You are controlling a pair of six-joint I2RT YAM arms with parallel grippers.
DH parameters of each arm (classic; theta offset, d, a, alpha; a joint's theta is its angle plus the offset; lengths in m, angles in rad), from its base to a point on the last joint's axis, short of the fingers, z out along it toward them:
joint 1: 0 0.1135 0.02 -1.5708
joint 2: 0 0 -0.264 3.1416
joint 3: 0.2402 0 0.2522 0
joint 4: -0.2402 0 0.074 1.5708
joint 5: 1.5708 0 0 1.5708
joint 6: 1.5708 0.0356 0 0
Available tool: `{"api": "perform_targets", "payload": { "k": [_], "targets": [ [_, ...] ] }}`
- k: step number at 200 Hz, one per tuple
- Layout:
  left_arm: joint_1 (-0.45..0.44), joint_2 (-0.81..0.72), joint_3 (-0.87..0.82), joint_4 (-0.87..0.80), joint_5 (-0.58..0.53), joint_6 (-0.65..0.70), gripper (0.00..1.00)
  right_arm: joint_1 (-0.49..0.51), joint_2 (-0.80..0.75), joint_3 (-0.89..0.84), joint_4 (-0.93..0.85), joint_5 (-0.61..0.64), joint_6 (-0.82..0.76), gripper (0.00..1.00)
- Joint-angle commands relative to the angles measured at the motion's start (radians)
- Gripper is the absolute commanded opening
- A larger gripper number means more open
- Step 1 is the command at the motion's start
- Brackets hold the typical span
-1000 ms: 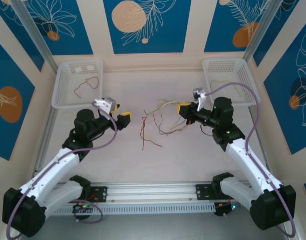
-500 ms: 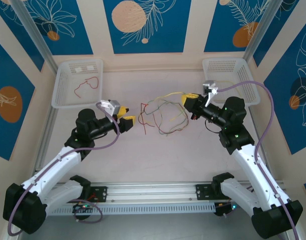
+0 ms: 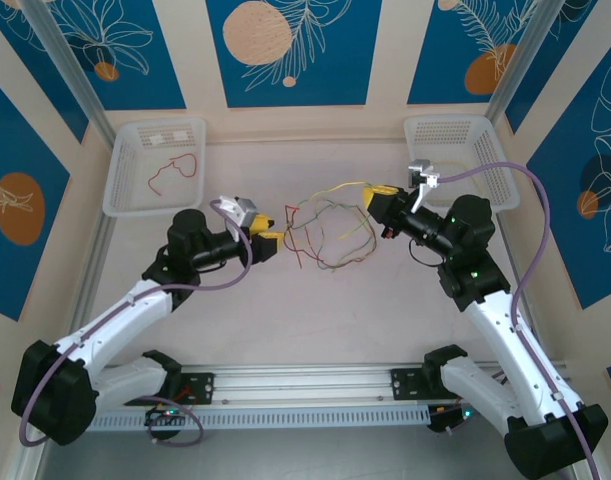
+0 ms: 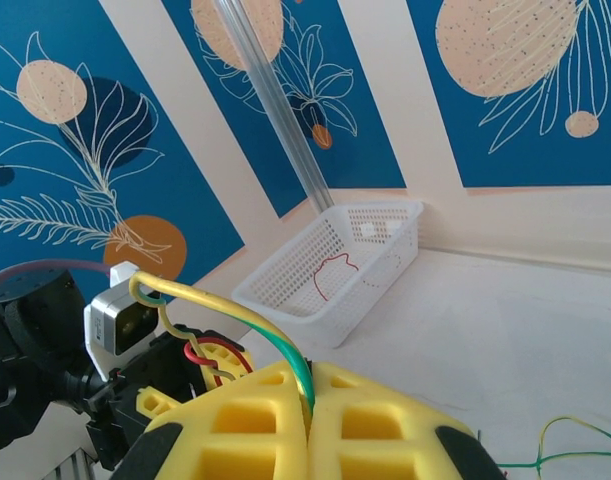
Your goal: Untangle the cables
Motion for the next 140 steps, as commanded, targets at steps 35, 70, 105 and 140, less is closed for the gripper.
{"api": "perform_targets", "payload": {
  "k": [35, 70, 105, 140],
  "targets": [
    [-0.012, 0.008, 0.029, 0.062, 0.026, 0.025, 0.4, 0.007, -0.044, 0.032, 0.012, 0.019, -0.007, 0.0],
    [-0.012, 0.009, 0.048, 0.048, 0.036, 0.033, 0.48, 0.004, -0.03, 0.03, 0.024, -0.085, -0.034, 0.0],
    [-0.012, -0.061, 0.036, 0.052, 0.031, 0.039, 0.41, 0.0, -0.028, 0.003, 0.005, -0.086, -0.084, 0.0],
    [-0.01, -0.143, 0.047, -0.035, 0.041, 0.093, 0.42, -0.024, -0.021, -0.036, 0.013, -0.078, -0.089, 0.0]
  ]
}}
